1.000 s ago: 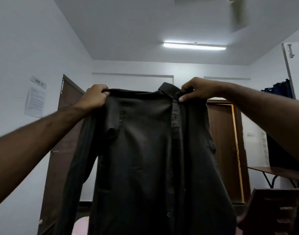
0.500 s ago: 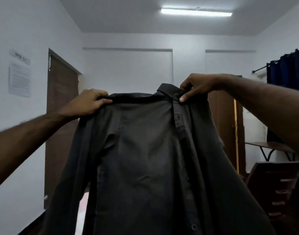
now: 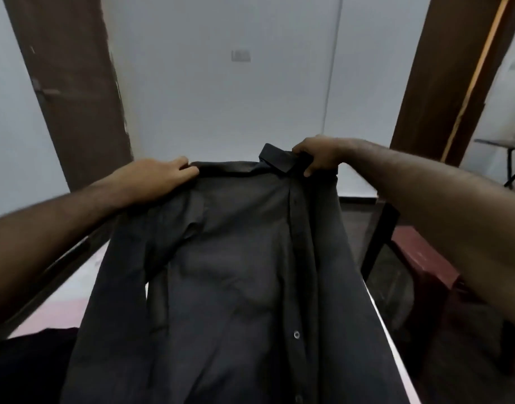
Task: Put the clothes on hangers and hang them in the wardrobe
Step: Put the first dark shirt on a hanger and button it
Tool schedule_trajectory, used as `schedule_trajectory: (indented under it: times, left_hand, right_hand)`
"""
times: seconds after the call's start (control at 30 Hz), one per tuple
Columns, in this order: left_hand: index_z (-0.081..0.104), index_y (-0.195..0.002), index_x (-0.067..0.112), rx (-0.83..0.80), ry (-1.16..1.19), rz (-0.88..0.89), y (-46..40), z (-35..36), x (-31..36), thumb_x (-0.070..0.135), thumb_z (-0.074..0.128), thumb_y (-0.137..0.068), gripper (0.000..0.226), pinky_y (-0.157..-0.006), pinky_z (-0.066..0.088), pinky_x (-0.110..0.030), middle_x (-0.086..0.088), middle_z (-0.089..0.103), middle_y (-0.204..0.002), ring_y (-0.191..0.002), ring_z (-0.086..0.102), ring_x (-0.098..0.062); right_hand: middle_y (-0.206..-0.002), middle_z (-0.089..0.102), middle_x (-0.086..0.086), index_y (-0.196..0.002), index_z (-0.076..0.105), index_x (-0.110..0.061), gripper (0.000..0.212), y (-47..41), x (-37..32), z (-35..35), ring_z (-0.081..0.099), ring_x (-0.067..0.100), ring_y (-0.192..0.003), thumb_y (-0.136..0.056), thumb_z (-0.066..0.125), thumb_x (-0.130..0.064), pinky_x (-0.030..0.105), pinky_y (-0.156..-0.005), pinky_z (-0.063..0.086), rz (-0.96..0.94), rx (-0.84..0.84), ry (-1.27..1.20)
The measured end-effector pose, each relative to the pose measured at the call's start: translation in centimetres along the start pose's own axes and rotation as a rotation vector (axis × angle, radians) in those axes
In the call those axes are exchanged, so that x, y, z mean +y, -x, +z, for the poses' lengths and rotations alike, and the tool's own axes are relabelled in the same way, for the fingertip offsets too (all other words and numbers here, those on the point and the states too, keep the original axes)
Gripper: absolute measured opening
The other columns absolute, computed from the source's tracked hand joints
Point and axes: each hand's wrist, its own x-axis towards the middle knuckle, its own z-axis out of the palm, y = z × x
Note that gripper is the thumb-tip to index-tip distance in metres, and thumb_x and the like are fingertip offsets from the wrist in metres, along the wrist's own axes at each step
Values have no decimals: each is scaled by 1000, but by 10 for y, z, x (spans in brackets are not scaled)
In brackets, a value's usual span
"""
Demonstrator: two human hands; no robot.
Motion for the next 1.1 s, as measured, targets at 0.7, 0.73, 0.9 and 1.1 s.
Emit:
schedule_trajectory:
  times: [0.7, 0.73, 0.9, 1.1]
  left_hand:
    - [20, -156, 26, -779, 629, 462, 76, 139, 309, 63, 48, -95, 77, -115, 31, -53, -5, 10, -166, -149, 25, -34]
    - [12, -159, 26, -804, 621, 448, 99, 133, 320, 66, 48, -94, 84, -117, 26, -56, -5, 0, -168, -152, 15, -36]
    - [-13, -159, 28, -808, 565, 332, 188, 115, 353, 72, 44, -91, 99, -119, 14, -62, -4, -27, -164, -153, -9, -40]
    - [-6, -160, 26, -801, 532, 264, 243, 84, 363, 72, 45, -90, 98, -119, 19, -57, -4, -18, -167, -154, 4, -38]
  right_hand:
    - [-128, 61, 15, -137, 25, -22, 60, 109, -7, 373, 62, 37, -110, -95, 60, -47, 44, -84, 49, 240, -338, -330]
    - [-127, 61, 17, -136, 27, -21, 55, 119, -2, 378, 62, 38, -108, -96, 60, -36, 42, -82, 49, 231, -361, -327]
    - [-120, 65, 14, -130, 41, -15, 37, 162, 39, 355, 63, 35, -106, -94, 48, -12, 37, -76, 43, 523, -50, -135]
    - [-144, 55, 13, -154, 27, -22, 85, 265, -37, 347, 57, 34, -127, -92, 38, -79, 44, -99, 44, 351, -379, -285]
